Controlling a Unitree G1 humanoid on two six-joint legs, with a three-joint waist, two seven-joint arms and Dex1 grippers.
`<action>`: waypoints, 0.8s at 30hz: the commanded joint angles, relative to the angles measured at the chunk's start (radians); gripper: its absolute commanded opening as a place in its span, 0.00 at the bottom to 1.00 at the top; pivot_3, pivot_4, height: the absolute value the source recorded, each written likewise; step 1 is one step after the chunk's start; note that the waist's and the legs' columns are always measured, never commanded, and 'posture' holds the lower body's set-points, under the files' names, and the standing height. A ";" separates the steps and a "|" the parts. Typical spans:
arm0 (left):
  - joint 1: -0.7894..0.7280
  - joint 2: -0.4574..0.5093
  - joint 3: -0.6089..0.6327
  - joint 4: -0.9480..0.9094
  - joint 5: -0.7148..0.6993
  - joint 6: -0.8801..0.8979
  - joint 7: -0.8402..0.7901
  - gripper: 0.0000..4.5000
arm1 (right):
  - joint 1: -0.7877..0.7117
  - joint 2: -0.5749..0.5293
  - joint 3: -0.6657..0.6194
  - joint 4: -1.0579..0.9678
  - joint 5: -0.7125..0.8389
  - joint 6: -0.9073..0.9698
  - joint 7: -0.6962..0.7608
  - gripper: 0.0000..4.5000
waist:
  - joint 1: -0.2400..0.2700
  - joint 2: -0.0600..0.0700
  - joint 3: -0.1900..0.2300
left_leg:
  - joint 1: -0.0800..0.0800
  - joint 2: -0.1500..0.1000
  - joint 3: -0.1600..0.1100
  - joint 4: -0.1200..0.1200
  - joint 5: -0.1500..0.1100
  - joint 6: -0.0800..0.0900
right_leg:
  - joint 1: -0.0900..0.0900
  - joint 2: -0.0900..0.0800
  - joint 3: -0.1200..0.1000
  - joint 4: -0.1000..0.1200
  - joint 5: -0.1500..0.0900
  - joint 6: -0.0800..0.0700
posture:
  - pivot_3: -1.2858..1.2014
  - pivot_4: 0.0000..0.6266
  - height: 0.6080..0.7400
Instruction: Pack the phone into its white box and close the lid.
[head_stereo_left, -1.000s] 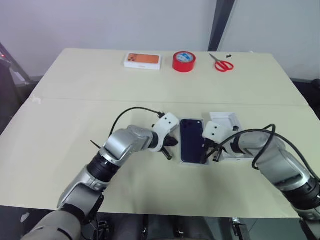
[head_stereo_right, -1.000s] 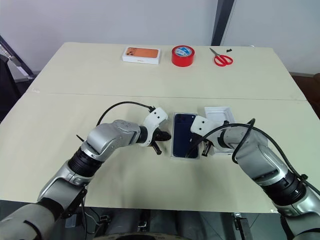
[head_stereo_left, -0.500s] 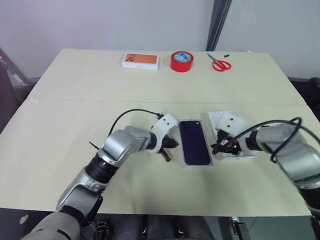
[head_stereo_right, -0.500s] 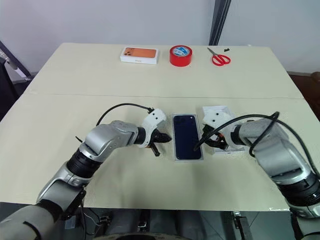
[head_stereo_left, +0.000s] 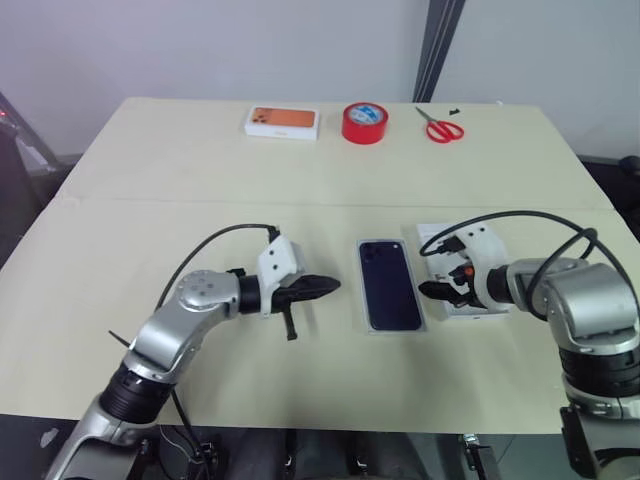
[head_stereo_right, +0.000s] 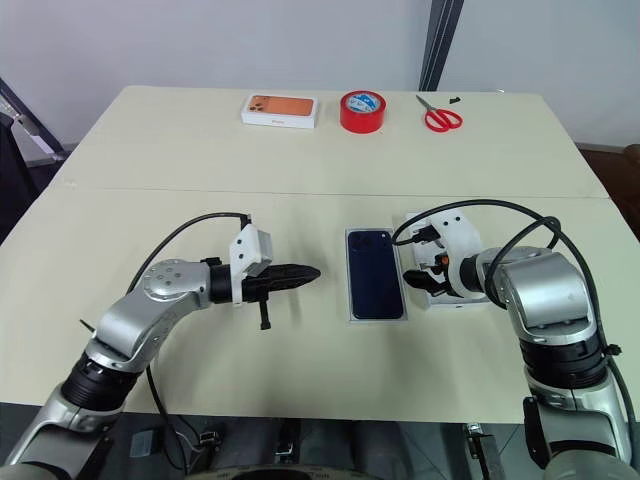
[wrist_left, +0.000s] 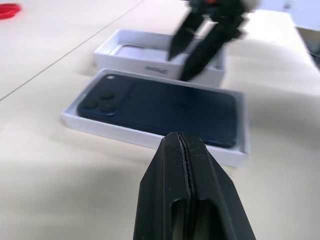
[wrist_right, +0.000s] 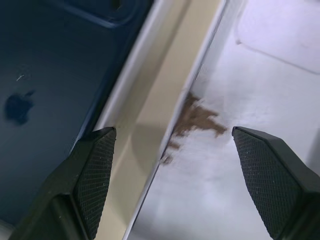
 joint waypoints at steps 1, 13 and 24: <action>0.010 0.003 0.039 -0.040 -0.036 -0.032 -0.037 0.00 | -0.014 0.012 -0.032 -0.007 0.031 0.007 -0.046 0.57 | -0.002 0.000 0.000 | 0.000 0.000 0.000 0.000 0.000 0.000 | 0.000 0.000 0.000 0.000 0.000 0.000 | 0.52 0.24 0.88; 0.057 -0.018 0.160 -0.001 -0.024 -0.048 0.074 0.00 | -0.115 0.061 -0.158 -0.013 0.140 0.007 -0.148 0.01 | -0.021 0.001 0.000 | 0.000 0.000 0.000 0.000 0.000 0.001 | 0.000 0.001 0.000 0.002 0.000 0.000 | 0.52 0.24 0.88; -0.006 -0.057 0.319 0.185 0.061 -0.124 0.278 0.00 | -0.271 0.453 -0.471 0.192 1.094 0.007 -0.565 0.01 | -0.018 0.000 0.000 | 0.000 0.001 0.000 0.000 0.000 0.001 | 0.000 0.003 -0.001 0.004 0.000 0.001 | 0.52 0.24 0.88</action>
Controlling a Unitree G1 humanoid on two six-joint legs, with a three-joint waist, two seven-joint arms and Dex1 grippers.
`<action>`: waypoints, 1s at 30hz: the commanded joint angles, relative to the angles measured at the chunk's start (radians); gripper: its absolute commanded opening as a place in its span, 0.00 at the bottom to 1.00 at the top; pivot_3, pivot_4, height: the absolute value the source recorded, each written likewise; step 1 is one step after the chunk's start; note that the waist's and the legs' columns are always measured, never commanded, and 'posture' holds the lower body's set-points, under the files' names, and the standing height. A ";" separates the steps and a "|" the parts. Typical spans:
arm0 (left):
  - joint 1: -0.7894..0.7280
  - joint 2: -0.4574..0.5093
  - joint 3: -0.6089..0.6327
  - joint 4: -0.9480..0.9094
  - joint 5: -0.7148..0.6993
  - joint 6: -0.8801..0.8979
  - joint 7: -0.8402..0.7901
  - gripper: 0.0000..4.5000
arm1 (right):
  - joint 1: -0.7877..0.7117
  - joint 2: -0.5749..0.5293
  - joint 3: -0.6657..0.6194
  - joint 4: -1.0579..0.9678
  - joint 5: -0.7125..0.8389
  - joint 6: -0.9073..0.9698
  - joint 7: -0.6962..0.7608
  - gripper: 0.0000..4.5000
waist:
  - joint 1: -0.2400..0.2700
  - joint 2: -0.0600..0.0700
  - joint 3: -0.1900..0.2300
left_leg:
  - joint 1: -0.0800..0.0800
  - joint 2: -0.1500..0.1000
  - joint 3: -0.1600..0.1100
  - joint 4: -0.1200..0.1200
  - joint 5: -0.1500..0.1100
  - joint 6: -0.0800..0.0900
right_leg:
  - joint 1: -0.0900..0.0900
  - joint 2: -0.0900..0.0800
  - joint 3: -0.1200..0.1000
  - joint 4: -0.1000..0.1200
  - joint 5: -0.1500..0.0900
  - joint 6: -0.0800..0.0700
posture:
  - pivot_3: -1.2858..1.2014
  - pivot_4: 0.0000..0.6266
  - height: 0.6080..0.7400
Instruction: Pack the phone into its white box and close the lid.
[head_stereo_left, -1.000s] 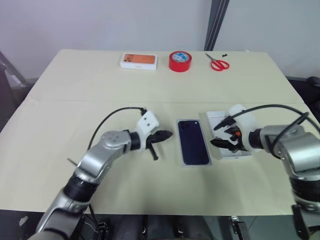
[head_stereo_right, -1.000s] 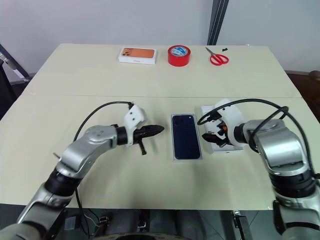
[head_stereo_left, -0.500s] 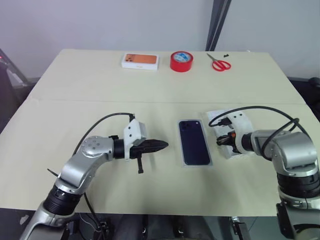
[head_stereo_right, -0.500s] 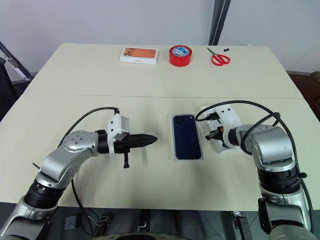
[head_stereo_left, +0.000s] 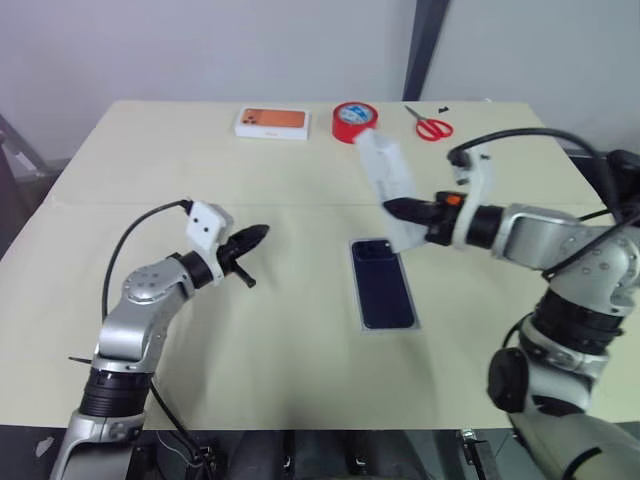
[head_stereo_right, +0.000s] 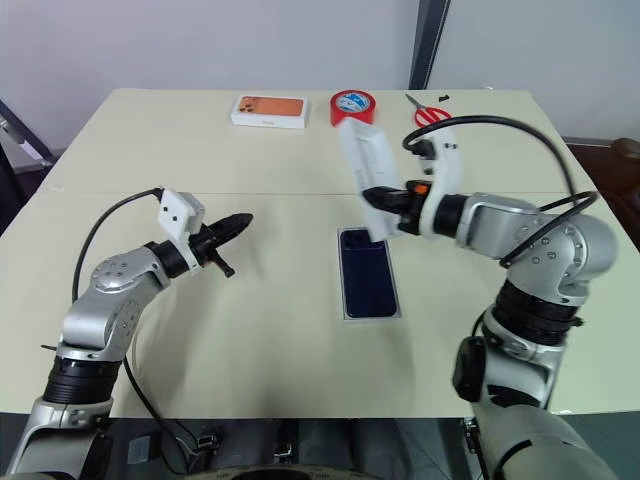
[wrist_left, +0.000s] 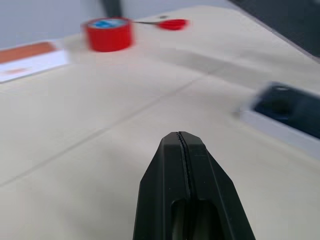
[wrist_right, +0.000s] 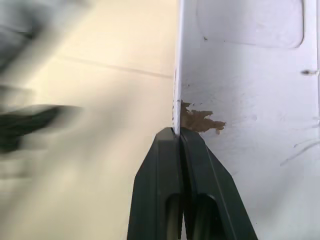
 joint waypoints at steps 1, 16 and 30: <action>-0.025 0.003 0.013 -0.010 0.015 -0.035 0.004 0.00 | 0.055 0.016 0.055 0.061 0.597 -0.133 -0.399 0.01 | 0.004 0.000 0.000 | 0.000 0.000 0.000 0.000 0.000 0.000 | 0.000 0.000 0.000 0.000 0.000 0.000 | 0.52 0.24 0.88; -0.015 -0.021 -0.174 -0.065 0.079 -0.015 -0.069 0.00 | 0.467 0.239 0.377 -0.193 0.991 -0.722 -1.235 0.21 | -0.004 0.000 0.000 | -0.001 0.000 0.000 0.001 0.000 0.000 | 0.000 0.000 0.000 0.001 0.000 0.000 | 0.52 0.24 0.88; -0.110 -0.212 -0.413 -0.074 0.122 0.054 -0.083 0.00 | 0.173 -0.658 0.439 -0.034 0.535 -0.381 -0.429 0.64 | 0.000 0.003 0.000 | -0.001 0.002 0.001 0.001 -0.002 0.005 | 0.001 0.003 0.000 -0.002 0.000 0.000 | 0.52 0.24 0.88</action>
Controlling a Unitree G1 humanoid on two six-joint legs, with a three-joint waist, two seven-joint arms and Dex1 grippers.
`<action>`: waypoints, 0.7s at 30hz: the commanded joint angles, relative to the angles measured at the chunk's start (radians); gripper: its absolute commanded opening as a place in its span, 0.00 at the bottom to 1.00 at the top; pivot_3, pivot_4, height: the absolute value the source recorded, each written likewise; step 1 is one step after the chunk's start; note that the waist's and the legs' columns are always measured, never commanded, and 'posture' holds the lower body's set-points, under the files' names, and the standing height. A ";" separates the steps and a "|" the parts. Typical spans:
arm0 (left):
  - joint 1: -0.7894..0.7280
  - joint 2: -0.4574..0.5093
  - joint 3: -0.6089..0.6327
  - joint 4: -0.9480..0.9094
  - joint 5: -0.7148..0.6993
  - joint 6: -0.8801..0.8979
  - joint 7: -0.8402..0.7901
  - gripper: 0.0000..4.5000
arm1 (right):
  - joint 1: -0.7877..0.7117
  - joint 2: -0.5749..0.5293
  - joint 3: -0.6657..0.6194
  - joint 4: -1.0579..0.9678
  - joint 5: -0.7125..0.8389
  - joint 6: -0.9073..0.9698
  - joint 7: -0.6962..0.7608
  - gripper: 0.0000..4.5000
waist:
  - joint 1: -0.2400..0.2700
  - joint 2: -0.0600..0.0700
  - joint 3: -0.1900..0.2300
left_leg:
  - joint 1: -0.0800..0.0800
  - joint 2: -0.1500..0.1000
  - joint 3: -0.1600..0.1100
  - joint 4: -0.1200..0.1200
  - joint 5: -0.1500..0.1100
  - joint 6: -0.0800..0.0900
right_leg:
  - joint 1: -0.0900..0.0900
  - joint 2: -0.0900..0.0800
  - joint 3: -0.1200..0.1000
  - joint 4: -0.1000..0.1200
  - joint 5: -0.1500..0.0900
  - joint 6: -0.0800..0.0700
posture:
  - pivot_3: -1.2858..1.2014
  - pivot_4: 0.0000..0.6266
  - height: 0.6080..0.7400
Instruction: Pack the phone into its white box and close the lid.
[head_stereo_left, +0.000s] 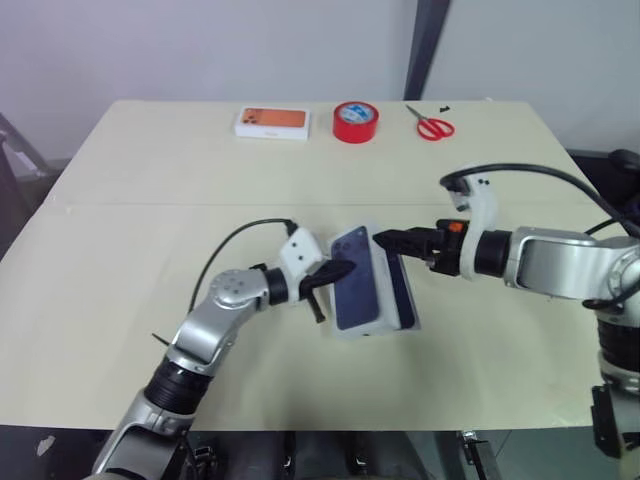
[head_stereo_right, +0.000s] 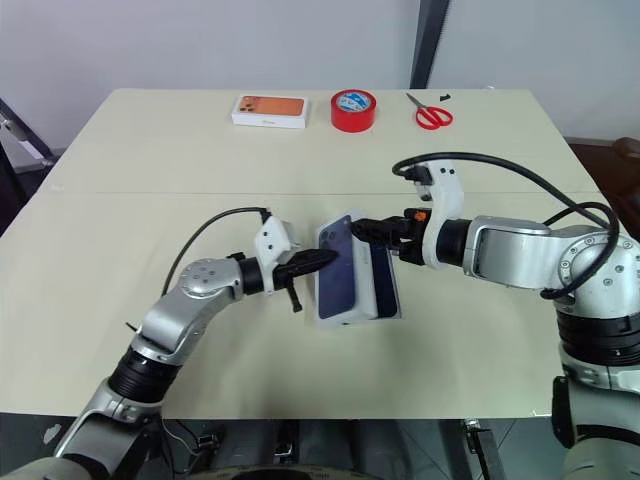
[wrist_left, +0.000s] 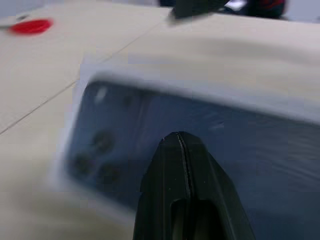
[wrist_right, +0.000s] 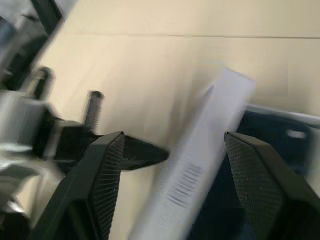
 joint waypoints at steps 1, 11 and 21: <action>-0.025 -0.031 -0.008 -0.019 0.001 0.021 0.013 0.00 | -0.006 -0.081 0.062 -0.054 -0.268 -0.013 0.197 0.57 | 0.002 0.000 0.000 | 0.000 0.000 0.000 0.000 0.000 0.000 | 0.000 0.000 0.000 0.000 0.000 0.000 | 0.52 0.24 0.88; -0.014 0.068 0.148 -0.092 -0.050 0.169 0.035 0.00 | 0.043 -0.221 0.270 -0.197 -0.842 -0.196 0.610 0.01 | 0.003 0.000 0.000 | 0.000 0.000 0.000 0.001 0.000 0.000 | 0.000 0.000 0.000 0.000 0.000 0.000 | 0.52 0.24 0.88; 0.019 0.255 0.054 -0.177 -0.059 0.338 -0.082 0.00 | 0.086 -0.200 0.306 -0.264 -1.057 -0.256 0.819 0.01 | 0.009 0.000 0.000 | 0.000 -0.001 0.000 0.001 0.000 -0.001 | 0.000 -0.002 0.000 -0.001 0.000 0.000 | 0.52 0.24 0.88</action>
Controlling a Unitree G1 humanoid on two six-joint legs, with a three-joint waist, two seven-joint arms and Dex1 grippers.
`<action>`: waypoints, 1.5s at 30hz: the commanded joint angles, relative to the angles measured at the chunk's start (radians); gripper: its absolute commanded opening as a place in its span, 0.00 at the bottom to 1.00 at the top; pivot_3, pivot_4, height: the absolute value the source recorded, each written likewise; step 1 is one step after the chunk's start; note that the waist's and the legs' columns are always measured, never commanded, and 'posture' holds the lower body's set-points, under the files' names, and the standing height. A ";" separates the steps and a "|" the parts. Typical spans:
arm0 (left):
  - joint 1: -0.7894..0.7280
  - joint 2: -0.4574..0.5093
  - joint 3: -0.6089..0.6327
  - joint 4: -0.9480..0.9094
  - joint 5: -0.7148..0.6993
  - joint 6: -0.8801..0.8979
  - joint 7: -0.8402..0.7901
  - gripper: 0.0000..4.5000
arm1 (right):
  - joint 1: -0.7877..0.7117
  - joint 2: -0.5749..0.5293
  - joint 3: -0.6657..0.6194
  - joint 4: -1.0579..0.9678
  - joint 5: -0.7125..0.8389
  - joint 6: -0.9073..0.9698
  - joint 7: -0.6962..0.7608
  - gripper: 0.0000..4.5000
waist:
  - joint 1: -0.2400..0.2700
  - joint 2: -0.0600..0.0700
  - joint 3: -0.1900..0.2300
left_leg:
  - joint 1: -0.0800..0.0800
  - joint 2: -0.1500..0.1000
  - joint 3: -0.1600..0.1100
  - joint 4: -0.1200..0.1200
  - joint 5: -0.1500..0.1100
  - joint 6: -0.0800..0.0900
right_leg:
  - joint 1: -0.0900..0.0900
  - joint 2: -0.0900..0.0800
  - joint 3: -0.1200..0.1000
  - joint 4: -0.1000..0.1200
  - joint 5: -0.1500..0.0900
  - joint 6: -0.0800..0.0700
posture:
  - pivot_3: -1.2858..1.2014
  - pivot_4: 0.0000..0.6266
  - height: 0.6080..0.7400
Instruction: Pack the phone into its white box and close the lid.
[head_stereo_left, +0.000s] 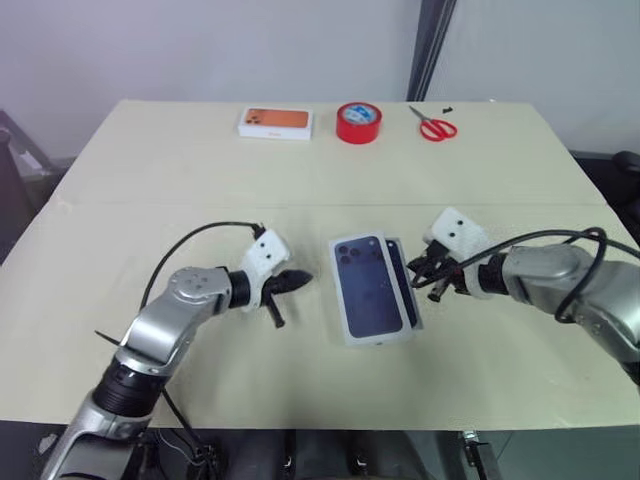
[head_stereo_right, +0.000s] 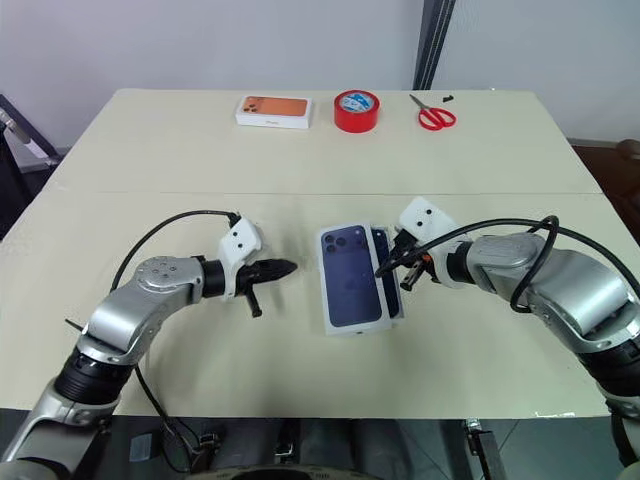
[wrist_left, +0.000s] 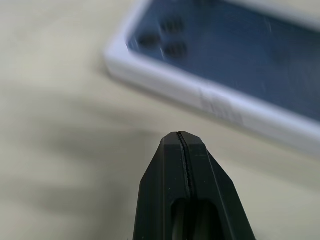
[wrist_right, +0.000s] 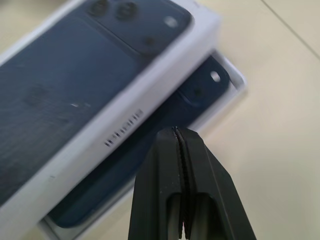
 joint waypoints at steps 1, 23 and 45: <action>-0.027 -0.032 -0.057 -0.020 0.002 0.007 -0.006 0.00 | 0.000 0.006 0.004 -0.036 -0.066 -0.011 0.050 0.01 | 0.000 0.000 0.000 | 0.000 0.000 0.000 0.000 0.000 0.000 | 0.000 0.000 0.000 0.000 0.000 0.000 | 0.52 0.24 0.88; -0.099 -0.280 -0.031 0.079 -0.024 0.048 0.099 0.00 | -0.001 0.087 -0.033 -0.043 -0.199 0.084 0.139 0.01 | -0.005 0.000 0.000 | 0.000 -0.001 0.000 0.000 0.000 0.000 | 0.000 0.000 0.000 0.001 0.000 0.000 | 0.52 0.24 0.88; -0.105 -0.281 -0.087 0.104 0.005 0.041 0.094 0.00 | 0.016 0.133 -0.074 -0.017 -0.253 0.130 0.152 0.01 | -0.003 0.000 0.000 | 0.000 -0.001 0.000 0.000 0.001 -0.001 | 0.000 0.000 0.000 0.001 0.000 0.000 | 0.52 0.24 0.88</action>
